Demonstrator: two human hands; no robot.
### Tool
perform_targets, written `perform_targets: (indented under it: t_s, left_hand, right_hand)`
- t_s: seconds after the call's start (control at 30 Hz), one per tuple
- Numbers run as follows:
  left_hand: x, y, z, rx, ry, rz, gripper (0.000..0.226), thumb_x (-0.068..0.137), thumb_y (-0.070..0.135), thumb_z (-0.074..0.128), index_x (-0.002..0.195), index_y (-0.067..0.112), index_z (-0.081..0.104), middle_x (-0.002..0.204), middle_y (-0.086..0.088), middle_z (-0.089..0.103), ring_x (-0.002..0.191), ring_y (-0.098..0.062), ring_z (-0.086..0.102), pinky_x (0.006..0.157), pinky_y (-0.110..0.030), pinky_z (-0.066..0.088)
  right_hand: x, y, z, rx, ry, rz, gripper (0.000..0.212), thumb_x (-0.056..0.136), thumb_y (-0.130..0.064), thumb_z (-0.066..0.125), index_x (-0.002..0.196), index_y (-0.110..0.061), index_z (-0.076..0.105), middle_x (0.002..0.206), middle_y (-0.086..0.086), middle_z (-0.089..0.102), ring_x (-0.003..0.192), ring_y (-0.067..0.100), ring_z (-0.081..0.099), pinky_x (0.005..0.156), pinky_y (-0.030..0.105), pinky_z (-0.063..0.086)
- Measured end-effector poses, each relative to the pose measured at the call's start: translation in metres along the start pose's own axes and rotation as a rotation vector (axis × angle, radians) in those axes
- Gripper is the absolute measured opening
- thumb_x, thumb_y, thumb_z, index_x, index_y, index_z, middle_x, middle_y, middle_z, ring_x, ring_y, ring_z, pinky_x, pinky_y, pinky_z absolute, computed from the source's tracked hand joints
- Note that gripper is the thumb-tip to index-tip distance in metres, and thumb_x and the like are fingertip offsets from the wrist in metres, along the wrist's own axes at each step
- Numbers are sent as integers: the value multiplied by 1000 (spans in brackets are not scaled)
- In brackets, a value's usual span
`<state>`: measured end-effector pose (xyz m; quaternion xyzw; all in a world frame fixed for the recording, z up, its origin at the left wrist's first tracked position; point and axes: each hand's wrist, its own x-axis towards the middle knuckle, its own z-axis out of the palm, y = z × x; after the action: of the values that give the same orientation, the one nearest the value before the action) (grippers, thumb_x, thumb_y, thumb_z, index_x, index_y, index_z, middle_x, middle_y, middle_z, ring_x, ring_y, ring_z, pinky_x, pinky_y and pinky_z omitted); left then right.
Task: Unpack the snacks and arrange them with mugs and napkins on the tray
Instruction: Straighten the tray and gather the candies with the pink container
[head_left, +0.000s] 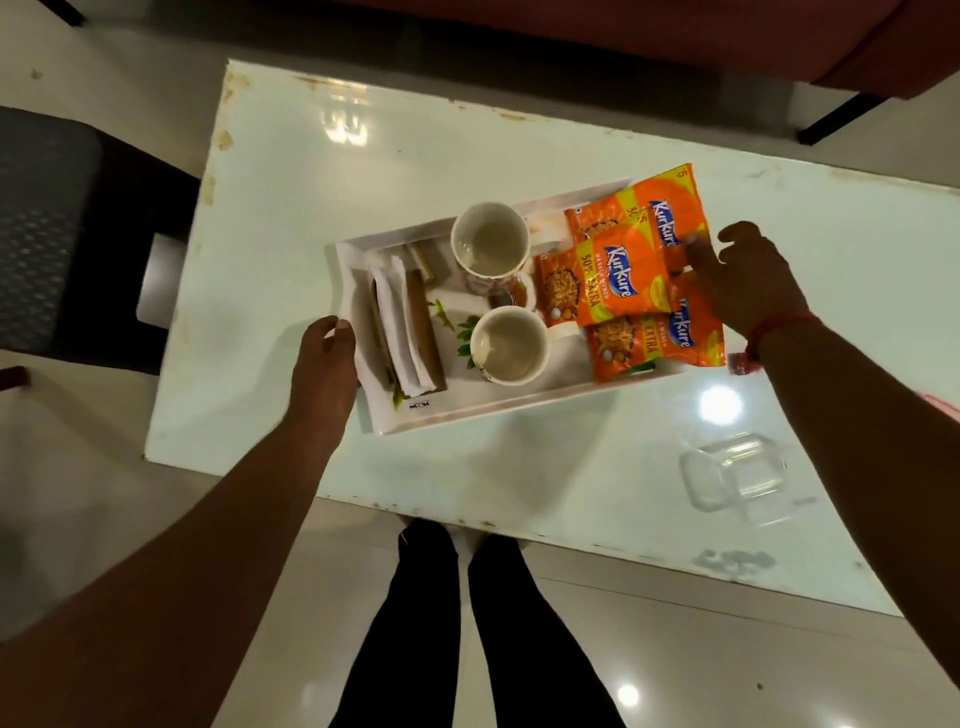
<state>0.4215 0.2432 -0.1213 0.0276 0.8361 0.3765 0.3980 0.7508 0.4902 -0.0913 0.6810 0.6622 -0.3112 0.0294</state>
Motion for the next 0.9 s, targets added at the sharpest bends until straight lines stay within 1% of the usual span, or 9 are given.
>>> perform_targets:
  t_s: [0.1,0.13,0.17,0.23,0.37,0.47,0.53,0.73,0.9]
  left_hand:
    - [2,3,1,-41,9,-43,41,98,44,43,134,26,50,124,-3,61,100,-15,61,93,-42,54]
    - [2,4,1,-60,6,-62,41,98,45,42,134,26,49,119,-2,62,98,-15,61,92,-42,54]
    - [3,6,1,-80,1,-80,40,98,45,42,132,26,50,112,-1,61,97,-16,61,92,-42,55]
    - [5,8,1,-108,-12,-112,36,97,48,43,123,26,54,102,-1,59,95,-19,60,92,-44,55]
    - [8,13,0,-117,-36,-164,28,99,48,40,97,25,56,93,-1,55,92,-20,59,84,-40,55]
    - [11,17,2,-111,-43,-207,34,100,50,38,97,22,58,93,-1,57,94,-20,61,81,-38,54]
    - [11,20,1,-139,-42,-242,35,100,51,38,95,23,59,91,0,57,88,-18,60,78,-37,54]
    - [14,27,-3,-179,-107,-276,33,100,51,41,94,24,59,82,3,56,86,-19,57,79,-40,53]
    - [22,45,1,-155,-138,-250,31,99,50,43,97,25,61,87,4,60,89,-18,59,85,-41,52]
  right_hand:
    - [10,-6,-4,113,-69,90,91,82,-84,27,129,-10,51,125,19,62,114,38,59,98,45,45]
    - [15,-6,-5,154,-81,106,100,74,-92,21,123,-12,57,120,18,64,110,37,61,98,46,46]
    - [18,-6,-4,192,-97,119,102,72,-94,17,119,-15,61,118,16,65,107,35,62,99,50,46]
    - [19,-8,-3,259,-131,143,88,83,-83,14,117,-19,64,117,14,66,106,32,63,101,54,46]
    - [14,-13,-3,339,-163,172,76,92,-73,11,112,-23,65,116,11,67,105,28,62,102,49,45]
    - [11,-14,-3,392,-163,217,67,92,-73,11,92,-31,64,116,10,68,105,28,63,103,49,45]
    - [9,-15,-4,420,-164,219,66,92,-74,11,85,-33,63,114,10,69,105,28,64,103,50,45]
    - [6,-13,-2,462,-158,238,71,89,-77,10,83,-33,65,110,11,70,102,29,65,103,51,45]
    - [-3,-4,-1,486,-148,286,69,90,-76,8,85,-35,63,110,7,70,100,27,65,102,50,45]
